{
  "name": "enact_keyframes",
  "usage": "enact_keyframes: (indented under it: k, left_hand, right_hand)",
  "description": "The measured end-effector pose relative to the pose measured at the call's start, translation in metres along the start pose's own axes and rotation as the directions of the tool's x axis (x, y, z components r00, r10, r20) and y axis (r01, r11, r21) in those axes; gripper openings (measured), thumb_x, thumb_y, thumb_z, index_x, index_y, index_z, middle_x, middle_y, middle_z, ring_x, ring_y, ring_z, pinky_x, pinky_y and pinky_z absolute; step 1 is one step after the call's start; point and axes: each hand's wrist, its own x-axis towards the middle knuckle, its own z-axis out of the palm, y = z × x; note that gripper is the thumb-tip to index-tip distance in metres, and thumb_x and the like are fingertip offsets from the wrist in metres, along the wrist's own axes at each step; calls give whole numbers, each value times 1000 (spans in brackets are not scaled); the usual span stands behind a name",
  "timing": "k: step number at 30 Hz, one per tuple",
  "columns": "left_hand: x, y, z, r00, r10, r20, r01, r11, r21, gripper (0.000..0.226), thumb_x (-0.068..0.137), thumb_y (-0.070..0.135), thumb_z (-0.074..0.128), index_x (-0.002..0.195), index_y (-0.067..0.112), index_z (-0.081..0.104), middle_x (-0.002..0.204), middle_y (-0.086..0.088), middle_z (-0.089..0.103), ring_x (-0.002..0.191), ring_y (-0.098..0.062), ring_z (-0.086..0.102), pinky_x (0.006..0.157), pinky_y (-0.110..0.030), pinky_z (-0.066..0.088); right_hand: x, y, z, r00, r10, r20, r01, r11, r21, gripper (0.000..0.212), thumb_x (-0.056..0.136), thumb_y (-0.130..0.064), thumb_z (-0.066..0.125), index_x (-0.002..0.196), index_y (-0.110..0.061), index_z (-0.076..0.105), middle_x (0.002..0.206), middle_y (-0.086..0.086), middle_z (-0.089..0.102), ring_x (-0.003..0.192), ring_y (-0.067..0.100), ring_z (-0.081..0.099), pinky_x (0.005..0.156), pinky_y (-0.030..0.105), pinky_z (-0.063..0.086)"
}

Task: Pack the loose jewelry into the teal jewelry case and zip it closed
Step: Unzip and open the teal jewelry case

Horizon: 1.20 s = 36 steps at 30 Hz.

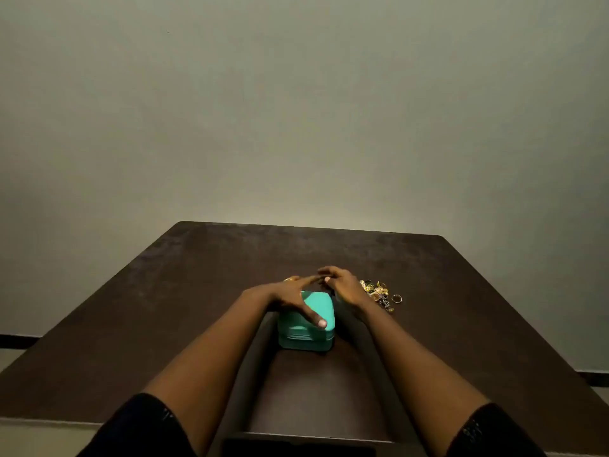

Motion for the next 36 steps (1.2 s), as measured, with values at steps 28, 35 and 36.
enact_keyframes:
  k: [28,35,36]
  left_hand:
    - [65,-34,-33,988,-128,-88,128,992,-12,117,36,55,85,136,18,36,129,2,45,114,-17,48,94,-35,51]
    - [61,-34,-27,985,-149,-89,146,988,-46,124,34,56,84,139,21,30,135,1,36,124,-21,40,103,-41,45]
    - [61,-34,-26,984,-152,-92,147,988,-52,119,39,52,86,140,22,30,136,0,34,125,-21,38,104,-42,43]
  right_hand:
    - [91,11,-17,968,37,249,16,978,-207,28,91,6,47,114,2,62,118,18,63,112,29,58,94,36,47]
    - [90,21,-11,998,-56,33,64,939,-339,20,89,-10,58,103,-2,69,105,15,70,99,24,65,86,33,50]
    - [89,22,-10,998,-65,10,65,938,-341,20,89,-11,58,103,-2,70,105,14,70,100,24,64,86,32,49]
